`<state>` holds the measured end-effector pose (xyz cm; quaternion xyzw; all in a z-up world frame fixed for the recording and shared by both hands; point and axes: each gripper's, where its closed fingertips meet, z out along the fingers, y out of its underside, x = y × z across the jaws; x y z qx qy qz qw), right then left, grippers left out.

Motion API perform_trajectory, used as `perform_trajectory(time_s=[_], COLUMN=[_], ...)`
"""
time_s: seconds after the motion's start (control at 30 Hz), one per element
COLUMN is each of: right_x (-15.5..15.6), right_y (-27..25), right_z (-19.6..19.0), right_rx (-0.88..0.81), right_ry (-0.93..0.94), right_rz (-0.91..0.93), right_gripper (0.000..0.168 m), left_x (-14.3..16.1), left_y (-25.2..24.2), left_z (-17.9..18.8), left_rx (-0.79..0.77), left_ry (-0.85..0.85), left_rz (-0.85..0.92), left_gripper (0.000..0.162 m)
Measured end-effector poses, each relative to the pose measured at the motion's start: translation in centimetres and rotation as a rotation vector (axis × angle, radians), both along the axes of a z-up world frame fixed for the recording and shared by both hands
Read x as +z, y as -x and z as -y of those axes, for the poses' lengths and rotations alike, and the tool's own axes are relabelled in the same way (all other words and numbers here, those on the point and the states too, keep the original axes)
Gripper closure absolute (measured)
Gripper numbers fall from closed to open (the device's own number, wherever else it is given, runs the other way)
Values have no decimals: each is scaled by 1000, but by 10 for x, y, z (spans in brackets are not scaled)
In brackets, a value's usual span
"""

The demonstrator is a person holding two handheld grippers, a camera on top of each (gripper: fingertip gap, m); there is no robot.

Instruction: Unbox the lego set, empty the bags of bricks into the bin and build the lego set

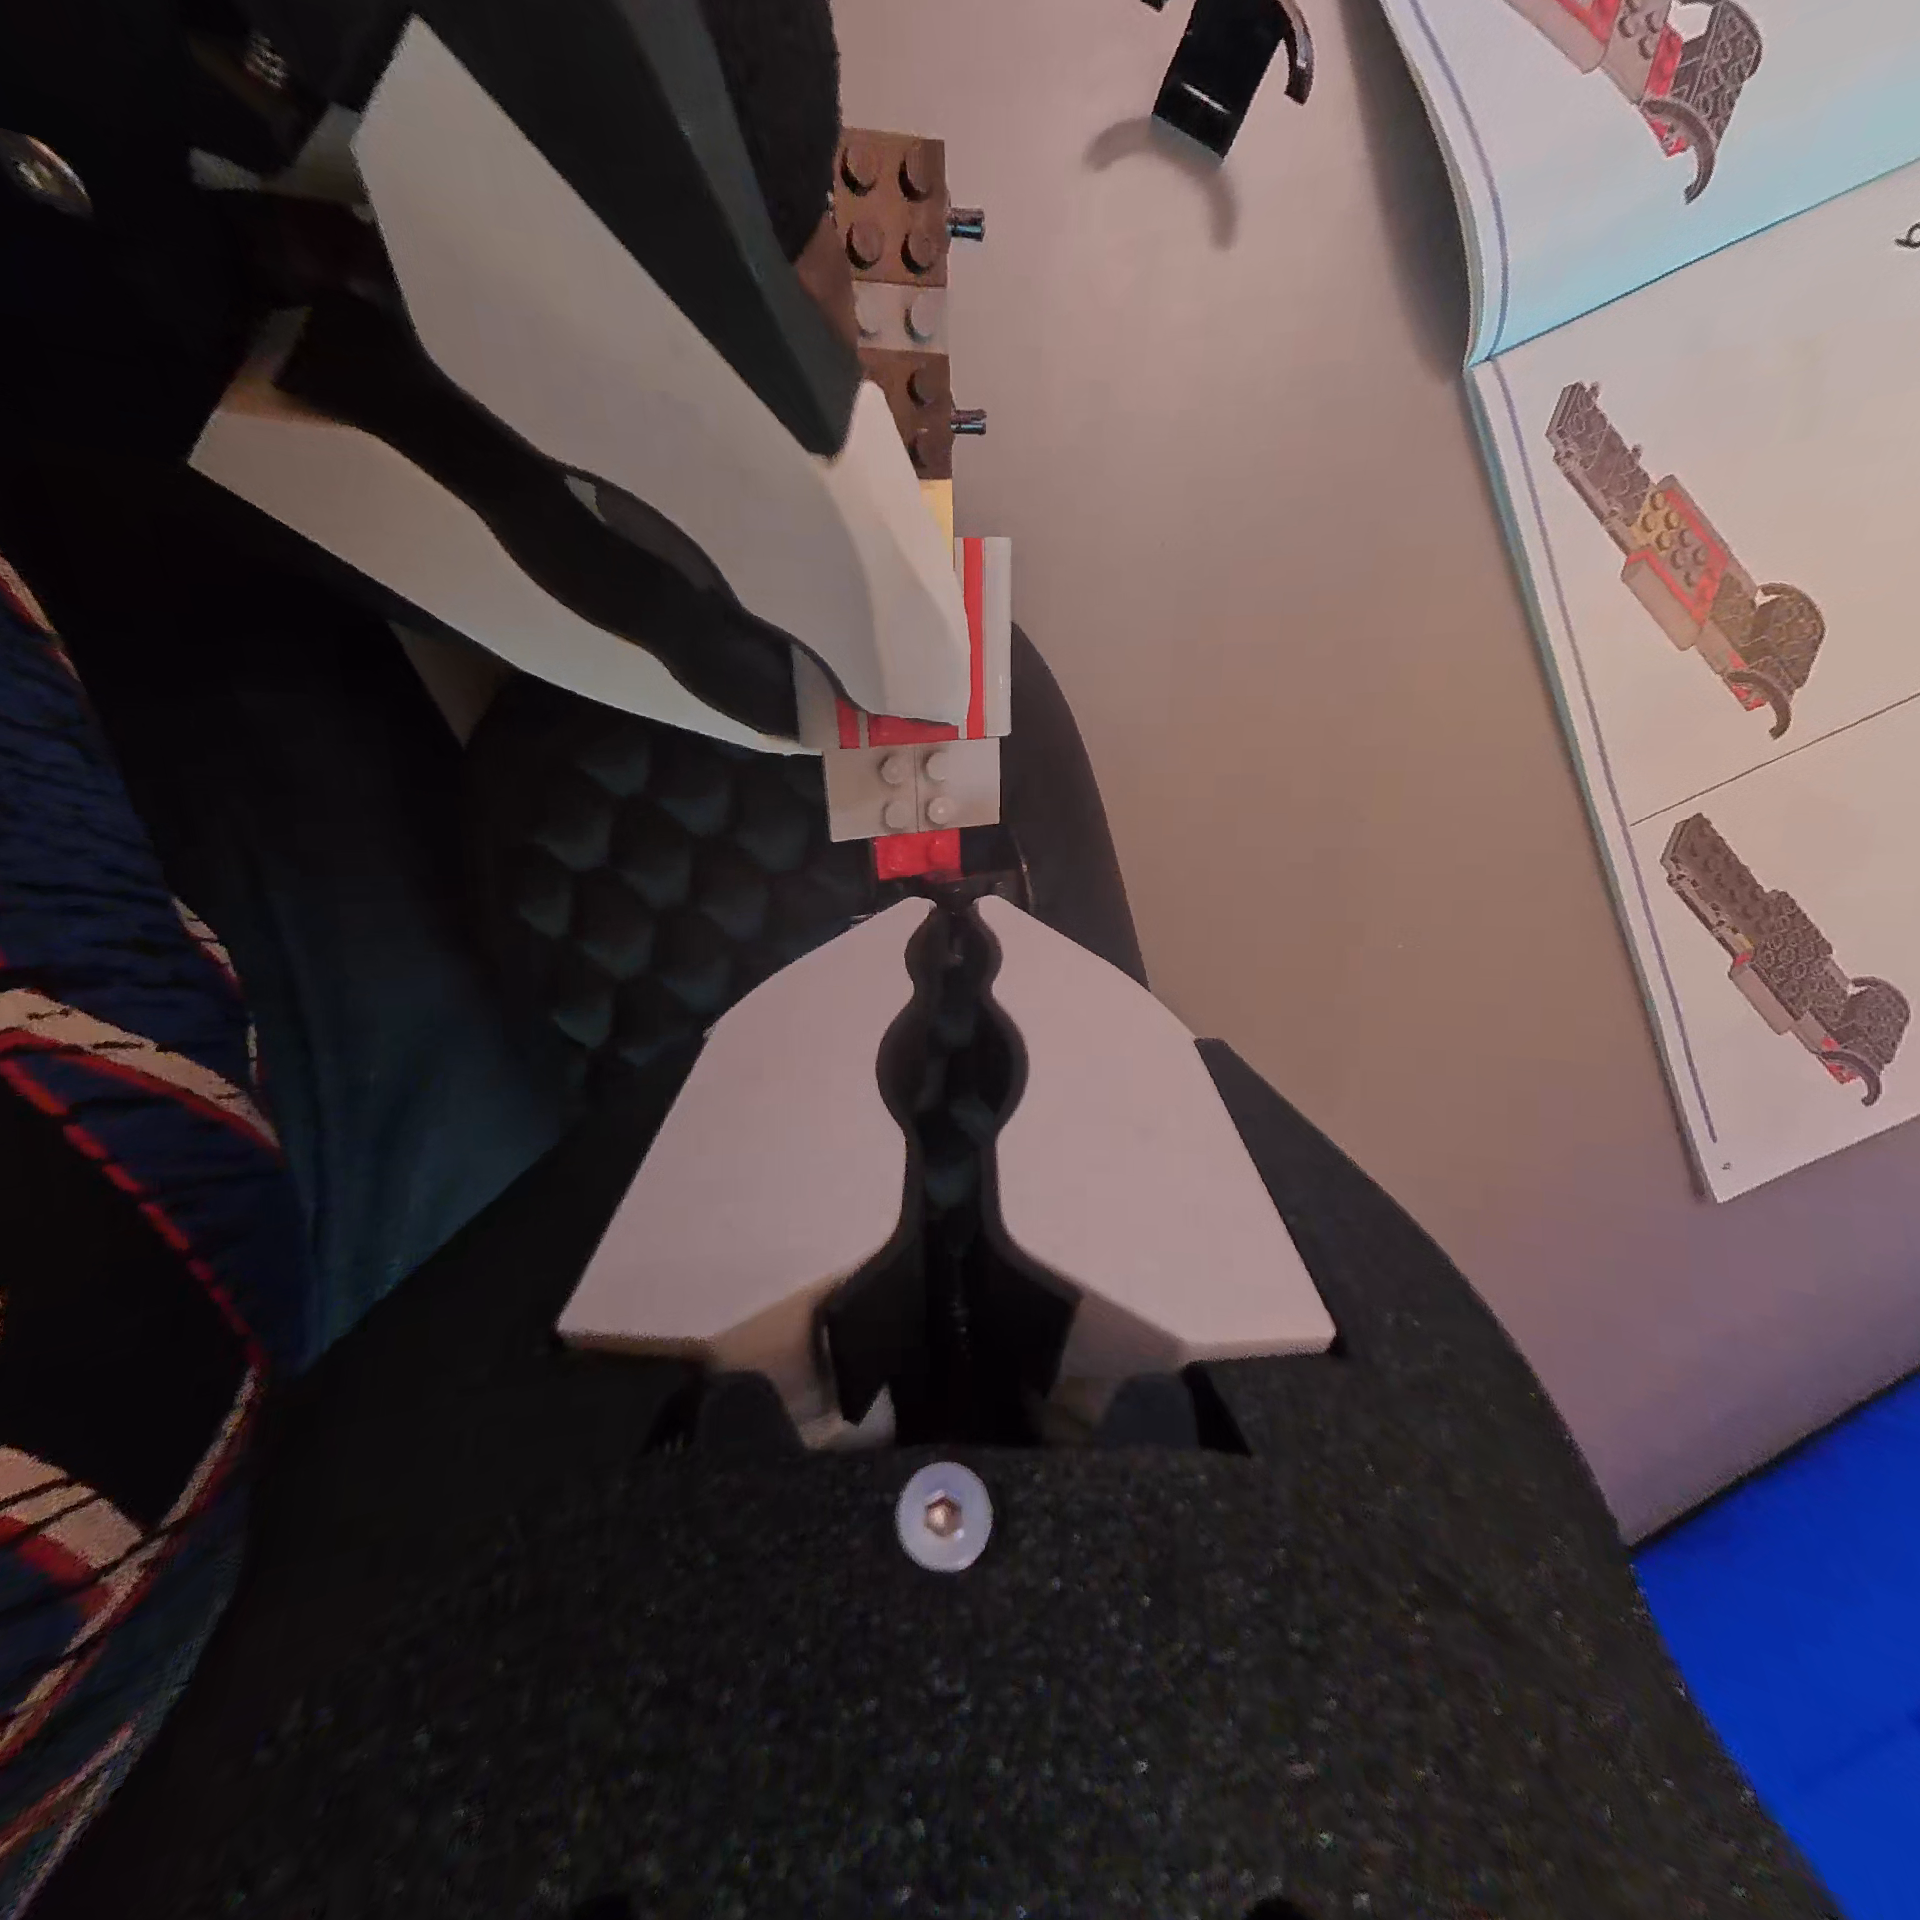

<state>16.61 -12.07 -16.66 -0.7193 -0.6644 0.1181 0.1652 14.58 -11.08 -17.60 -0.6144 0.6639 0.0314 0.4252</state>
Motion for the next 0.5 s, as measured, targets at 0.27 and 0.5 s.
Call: perform_trajectory(time_s=[0.27,0.5], right_x=[7,23], right_y=[3,4], right_z=[-2,1], right_rx=[25,249], right_ry=[60,-32], right_rz=[-121,-353], right_gripper=[162,104], left_x=[2,8], left_y=[1,4], left_z=[-1,-2], left_rx=[-1,25], left_ry=[32,180], left_rz=[52,173], left_gripper=[140,143])
